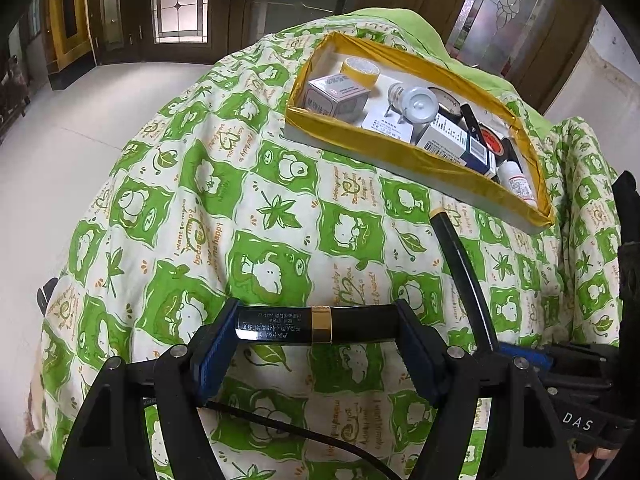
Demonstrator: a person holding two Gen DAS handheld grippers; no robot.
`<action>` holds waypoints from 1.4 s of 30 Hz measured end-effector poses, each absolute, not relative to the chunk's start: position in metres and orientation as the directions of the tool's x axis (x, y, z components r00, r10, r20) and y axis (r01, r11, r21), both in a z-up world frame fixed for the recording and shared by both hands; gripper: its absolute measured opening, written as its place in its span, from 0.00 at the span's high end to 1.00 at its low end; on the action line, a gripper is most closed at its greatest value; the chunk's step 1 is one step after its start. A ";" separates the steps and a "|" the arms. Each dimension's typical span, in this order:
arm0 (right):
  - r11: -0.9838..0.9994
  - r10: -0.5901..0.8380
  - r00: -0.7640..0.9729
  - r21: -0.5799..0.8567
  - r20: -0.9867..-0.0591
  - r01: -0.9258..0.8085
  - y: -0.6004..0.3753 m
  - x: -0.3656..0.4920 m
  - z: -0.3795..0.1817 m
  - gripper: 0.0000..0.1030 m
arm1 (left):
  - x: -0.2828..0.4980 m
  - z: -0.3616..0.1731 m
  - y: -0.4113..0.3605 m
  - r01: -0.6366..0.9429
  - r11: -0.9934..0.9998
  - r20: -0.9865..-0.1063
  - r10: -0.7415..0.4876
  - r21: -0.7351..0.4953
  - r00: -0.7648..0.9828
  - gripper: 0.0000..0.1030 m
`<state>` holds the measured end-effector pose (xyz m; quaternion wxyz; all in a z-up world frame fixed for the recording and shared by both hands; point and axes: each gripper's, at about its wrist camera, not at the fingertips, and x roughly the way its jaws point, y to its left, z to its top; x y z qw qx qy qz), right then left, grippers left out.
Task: Organize rigid objects
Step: 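Grasp the long black pen with the right gripper while the left holds the lipstick, then carry the lipstick and black pen toward the tray with both grippers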
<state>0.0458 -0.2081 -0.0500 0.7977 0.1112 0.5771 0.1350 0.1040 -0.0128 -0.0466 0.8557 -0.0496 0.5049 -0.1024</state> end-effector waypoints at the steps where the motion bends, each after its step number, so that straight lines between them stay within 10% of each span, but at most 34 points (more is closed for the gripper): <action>1: 0.940 0.342 0.300 0.331 -0.890 -0.089 -0.205 0.048 -0.050 0.86 | 0.104 -0.047 -0.014 0.128 0.975 -0.855 -0.221 -0.182 0.469 0.25; 42: 0.960 0.214 0.615 0.280 -0.759 0.011 -0.244 0.039 0.016 0.86 | 0.065 -0.027 0.001 0.071 0.970 -0.840 -0.236 -0.232 0.489 0.25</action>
